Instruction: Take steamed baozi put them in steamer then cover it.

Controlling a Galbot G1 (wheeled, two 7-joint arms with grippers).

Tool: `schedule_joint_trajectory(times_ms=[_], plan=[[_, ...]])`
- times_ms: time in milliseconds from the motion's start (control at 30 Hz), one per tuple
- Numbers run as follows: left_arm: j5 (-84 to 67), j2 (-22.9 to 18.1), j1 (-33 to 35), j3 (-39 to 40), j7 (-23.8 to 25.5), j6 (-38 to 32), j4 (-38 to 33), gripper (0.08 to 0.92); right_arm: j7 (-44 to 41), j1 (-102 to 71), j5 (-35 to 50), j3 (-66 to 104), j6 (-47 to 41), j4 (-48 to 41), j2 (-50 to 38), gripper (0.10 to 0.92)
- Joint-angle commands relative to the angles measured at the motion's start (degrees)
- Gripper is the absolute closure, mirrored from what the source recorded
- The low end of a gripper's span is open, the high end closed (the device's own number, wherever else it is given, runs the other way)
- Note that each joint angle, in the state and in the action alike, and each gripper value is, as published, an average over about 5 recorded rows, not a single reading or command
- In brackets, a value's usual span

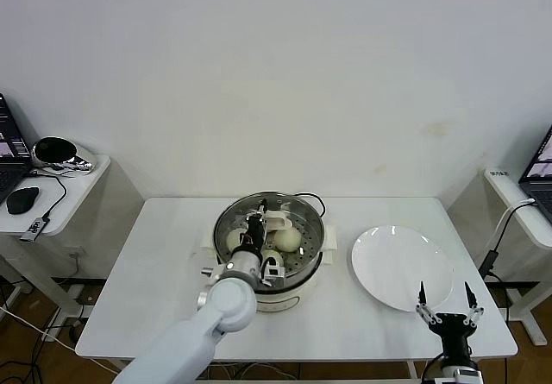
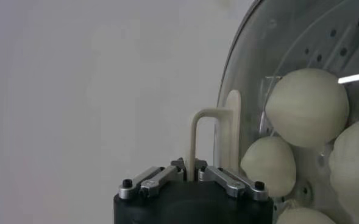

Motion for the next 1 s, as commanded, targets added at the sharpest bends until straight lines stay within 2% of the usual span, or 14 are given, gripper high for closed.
schedule_joint_trajectory(times_ms=[33,133,467,567,700,800,900,1000], plan=[[-0.27,-0.09,0.82,-0.5,-0.74,-0.06,-0.89,0.848,-0.04,-0.03,-0.05,-0.07,-0.03,0.05,0.05,0.203],[-0.7,0.78,1.94,-1.11,-0.82,0.06,-3.14,0.81,-0.04,-0.05,-0.06,-0.08,-0.06,0.12,0.03,0.203],[-4.25,5.92,13.09,-4.66,-2.34,-0.24,-17.29,0.524,-0.06,-0.1,-0.37,-0.44,-0.11,-0.06,0.07,0.203],[-7.59,8.06,18.33,-7.79,-4.16,-1.31,-23.49,0.437,-0.06,-0.24,-0.48,-0.67,-0.08,-0.09,0.08,0.203],[-14.39,10.08,27.51,-15.94,-9.29,-4.3,-32.13,0.324,-0.07,-0.43,-0.46,-0.71,0.1,-0.25,-0.05,0.203],[-28.81,8.67,38.45,-25.87,-16.64,-10.02,-35.67,0.24,-0.14,-0.53,-0.42,-0.94,0.28,-0.28,-0.17,0.203],[-50.39,3.56,48.64,-35.98,-25.13,-21.09,-34.55,0.192,-0.72,-0.96,-0.48,-1.7,0.01,-0.1,-0.49,0.203],[-64.05,-0.62,56.39,-42.01,-29.43,-28.89,-32.27,0.181,-2.64,-2.28,-0.28,-2.95,-1.14,0.92,-1.24,0.203]])
